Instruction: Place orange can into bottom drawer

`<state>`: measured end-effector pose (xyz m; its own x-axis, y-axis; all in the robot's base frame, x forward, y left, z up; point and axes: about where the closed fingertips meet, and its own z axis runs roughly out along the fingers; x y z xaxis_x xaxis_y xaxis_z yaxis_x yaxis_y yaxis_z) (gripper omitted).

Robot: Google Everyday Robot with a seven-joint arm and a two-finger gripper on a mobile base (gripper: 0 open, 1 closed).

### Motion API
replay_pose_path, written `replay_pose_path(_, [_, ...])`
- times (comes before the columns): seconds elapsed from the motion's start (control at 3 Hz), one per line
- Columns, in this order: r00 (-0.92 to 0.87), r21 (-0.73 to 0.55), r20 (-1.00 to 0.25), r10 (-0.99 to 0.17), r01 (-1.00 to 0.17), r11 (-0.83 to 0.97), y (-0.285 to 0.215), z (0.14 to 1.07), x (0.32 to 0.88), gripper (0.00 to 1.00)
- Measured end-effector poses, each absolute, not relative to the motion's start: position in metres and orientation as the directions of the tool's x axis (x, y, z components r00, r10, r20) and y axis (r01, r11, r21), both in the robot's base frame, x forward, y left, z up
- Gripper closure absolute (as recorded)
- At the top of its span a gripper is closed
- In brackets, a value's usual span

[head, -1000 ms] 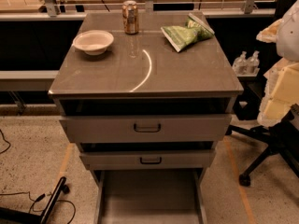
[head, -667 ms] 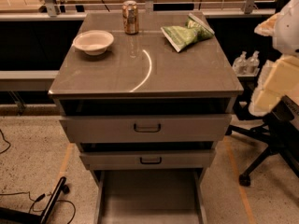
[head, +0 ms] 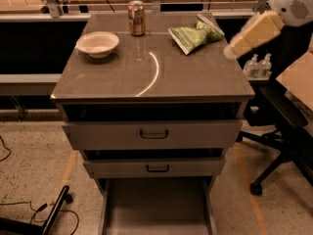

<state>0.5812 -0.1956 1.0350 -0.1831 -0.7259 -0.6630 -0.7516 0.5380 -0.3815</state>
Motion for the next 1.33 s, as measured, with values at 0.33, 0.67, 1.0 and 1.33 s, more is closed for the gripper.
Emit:
replay_pose_path(0.33, [-0.125, -0.338, -0.816, -0.565, -0.69, 0.64, -0.174, 1.058, 0.634, 0.0])
replay_pose_path(0.67, [-0.078, -0.23, -0.923, -0.378, -0.676, 0.7, -0.139, 1.061, 0.675, 0.0])
replay_pose_path(1.0, [-0.006, -0.159, -0.977, -0.214, -0.646, 0.746, -0.112, 1.073, 0.714, 0.0])
replay_pose_path(1.33, [0.015, -0.164, -0.98, -0.197, -0.618, 0.769, -0.115, 1.082, 0.719, 0.0])
